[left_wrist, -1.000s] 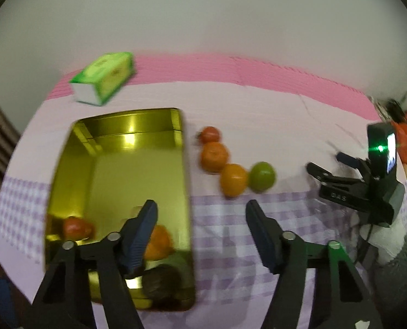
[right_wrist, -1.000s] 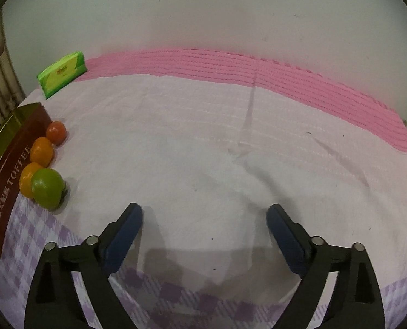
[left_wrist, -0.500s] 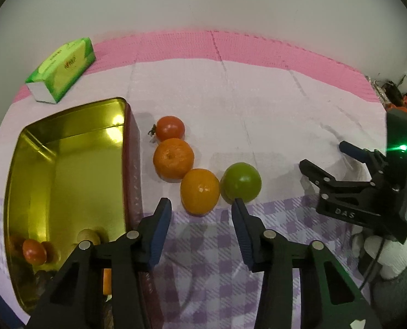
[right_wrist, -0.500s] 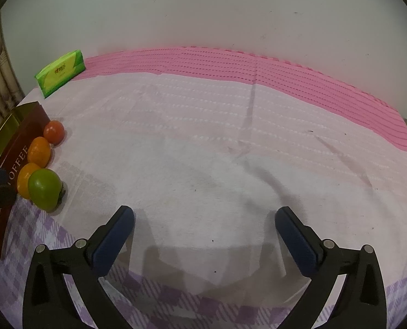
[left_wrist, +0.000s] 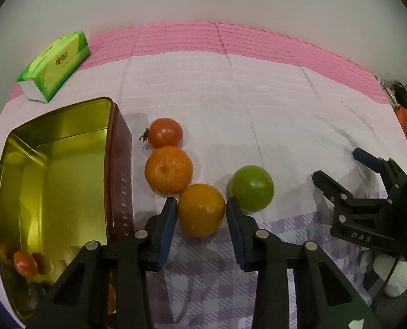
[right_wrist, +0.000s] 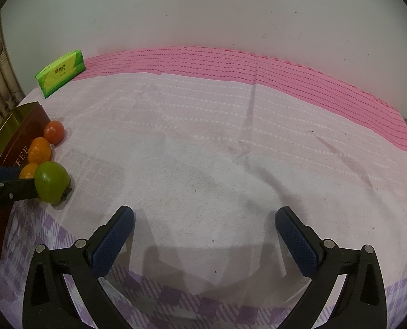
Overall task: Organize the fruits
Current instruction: 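Close the left gripper on the orange tangerine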
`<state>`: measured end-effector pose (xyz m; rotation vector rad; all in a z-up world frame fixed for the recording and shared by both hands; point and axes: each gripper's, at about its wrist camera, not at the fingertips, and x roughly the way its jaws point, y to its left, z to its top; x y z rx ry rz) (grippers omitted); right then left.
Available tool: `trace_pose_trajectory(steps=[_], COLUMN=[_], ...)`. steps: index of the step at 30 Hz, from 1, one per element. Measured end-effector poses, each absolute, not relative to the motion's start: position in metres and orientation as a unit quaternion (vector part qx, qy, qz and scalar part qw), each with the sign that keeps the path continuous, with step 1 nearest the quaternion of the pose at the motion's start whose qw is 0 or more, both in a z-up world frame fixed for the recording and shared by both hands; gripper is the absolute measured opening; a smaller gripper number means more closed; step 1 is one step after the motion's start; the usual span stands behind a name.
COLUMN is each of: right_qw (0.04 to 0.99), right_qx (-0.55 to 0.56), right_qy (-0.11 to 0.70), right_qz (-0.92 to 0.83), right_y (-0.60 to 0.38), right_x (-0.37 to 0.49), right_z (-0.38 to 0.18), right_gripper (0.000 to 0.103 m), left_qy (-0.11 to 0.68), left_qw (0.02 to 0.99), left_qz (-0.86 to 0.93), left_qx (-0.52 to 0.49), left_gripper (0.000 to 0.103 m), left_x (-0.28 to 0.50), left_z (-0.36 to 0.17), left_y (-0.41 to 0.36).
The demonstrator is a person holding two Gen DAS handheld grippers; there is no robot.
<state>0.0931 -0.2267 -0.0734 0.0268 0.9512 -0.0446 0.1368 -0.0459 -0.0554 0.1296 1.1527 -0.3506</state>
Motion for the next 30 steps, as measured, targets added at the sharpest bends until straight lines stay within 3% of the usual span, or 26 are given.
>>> trace_pose_trajectory(steps=[18, 30], right_qw=[0.889, 0.888], right_qx=[0.013, 0.013], right_qy=[0.458, 0.458], right_qz=[-0.023, -0.024], right_y=[-0.226, -0.226], right_x=[0.094, 0.094], right_z=[-0.073, -0.073], right_gripper=[0.103, 0.103], left_qy=[0.523, 0.507], left_qw=[0.832, 0.853], left_qz=[-0.177, -0.118], left_qx=[0.056, 0.03], left_gripper=[0.03, 0.03], left_x=[0.121, 0.116], left_z=[-0.029, -0.004], left_y=[-0.036, 0.031])
